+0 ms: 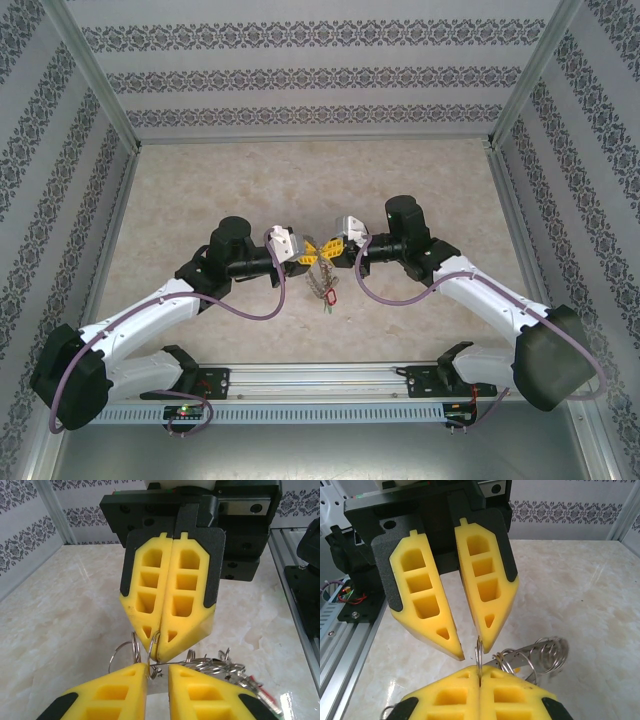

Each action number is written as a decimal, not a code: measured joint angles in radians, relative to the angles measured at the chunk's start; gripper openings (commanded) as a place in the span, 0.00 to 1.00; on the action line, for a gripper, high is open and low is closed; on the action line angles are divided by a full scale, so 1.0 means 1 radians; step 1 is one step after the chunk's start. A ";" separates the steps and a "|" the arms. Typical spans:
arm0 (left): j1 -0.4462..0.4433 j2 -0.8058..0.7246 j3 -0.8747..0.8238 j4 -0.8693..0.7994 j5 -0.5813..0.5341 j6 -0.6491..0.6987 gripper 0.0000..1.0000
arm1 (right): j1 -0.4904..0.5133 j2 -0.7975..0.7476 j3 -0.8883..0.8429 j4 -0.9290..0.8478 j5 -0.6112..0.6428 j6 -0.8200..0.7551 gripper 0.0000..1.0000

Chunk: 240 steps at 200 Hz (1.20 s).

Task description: Put the keys on the keyring

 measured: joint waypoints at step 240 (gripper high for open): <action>0.000 0.001 0.009 -0.005 -0.024 0.010 0.00 | 0.016 0.013 0.053 -0.079 0.040 -0.005 0.10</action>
